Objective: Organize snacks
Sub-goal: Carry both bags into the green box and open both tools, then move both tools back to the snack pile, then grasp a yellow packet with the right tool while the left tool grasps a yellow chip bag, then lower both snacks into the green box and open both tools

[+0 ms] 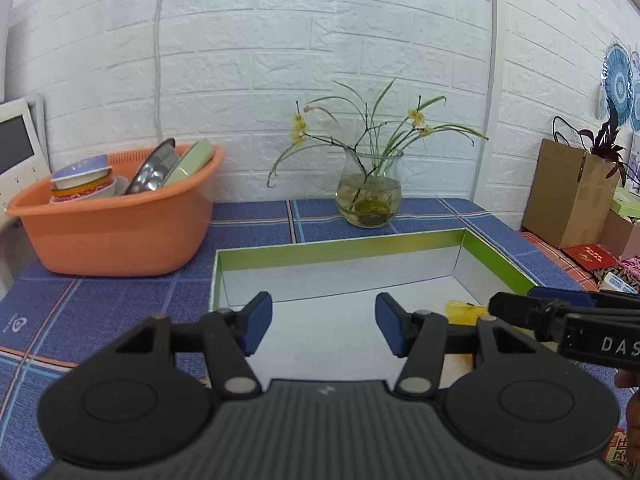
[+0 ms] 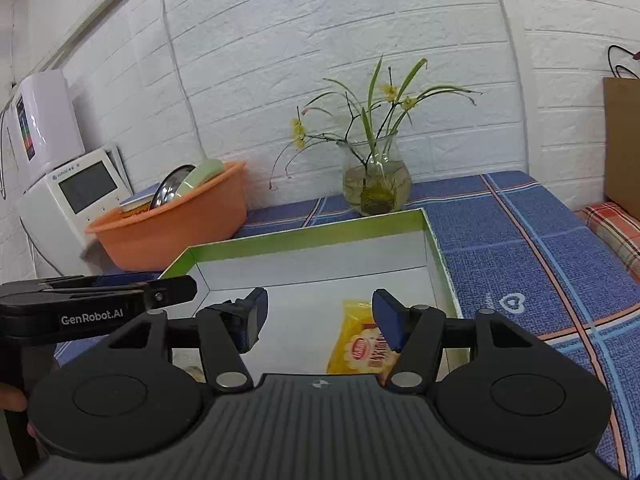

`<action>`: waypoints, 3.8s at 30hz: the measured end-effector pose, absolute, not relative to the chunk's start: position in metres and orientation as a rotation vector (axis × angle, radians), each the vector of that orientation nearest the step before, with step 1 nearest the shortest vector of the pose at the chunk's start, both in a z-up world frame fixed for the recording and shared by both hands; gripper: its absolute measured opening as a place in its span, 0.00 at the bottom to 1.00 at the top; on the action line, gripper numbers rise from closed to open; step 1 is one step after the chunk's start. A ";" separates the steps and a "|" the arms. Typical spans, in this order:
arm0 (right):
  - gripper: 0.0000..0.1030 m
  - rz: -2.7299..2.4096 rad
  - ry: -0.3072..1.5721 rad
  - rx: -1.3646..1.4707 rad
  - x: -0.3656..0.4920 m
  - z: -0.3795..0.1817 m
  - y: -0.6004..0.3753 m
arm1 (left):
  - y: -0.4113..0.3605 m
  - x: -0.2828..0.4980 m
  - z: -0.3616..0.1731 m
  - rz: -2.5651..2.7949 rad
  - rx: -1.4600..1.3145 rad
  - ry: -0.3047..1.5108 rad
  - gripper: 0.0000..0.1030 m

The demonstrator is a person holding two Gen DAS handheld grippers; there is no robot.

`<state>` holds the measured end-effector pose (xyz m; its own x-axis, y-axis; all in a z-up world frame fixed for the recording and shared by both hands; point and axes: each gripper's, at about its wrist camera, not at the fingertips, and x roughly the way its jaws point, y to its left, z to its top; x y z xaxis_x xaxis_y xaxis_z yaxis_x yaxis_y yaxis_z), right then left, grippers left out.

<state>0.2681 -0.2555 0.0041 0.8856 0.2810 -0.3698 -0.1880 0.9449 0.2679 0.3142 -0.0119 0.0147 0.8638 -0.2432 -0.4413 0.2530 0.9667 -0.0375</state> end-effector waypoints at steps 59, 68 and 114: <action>0.97 0.396 0.542 0.609 0.139 -0.033 -0.274 | 0.027 0.181 -0.023 -0.513 -0.278 0.611 0.69; 0.94 0.422 0.603 0.767 0.163 -0.040 -0.280 | 0.046 0.221 -0.038 -0.511 -0.572 0.748 0.74; 0.38 0.483 0.428 0.322 0.257 0.022 -0.218 | 0.044 0.284 0.009 -0.577 -0.398 0.557 0.48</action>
<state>0.2568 -0.2176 0.0221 0.8006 0.5079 -0.3179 -0.3759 0.8389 0.3936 0.2844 0.0443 0.0092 0.6992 -0.6069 -0.3780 0.3993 0.7700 -0.4976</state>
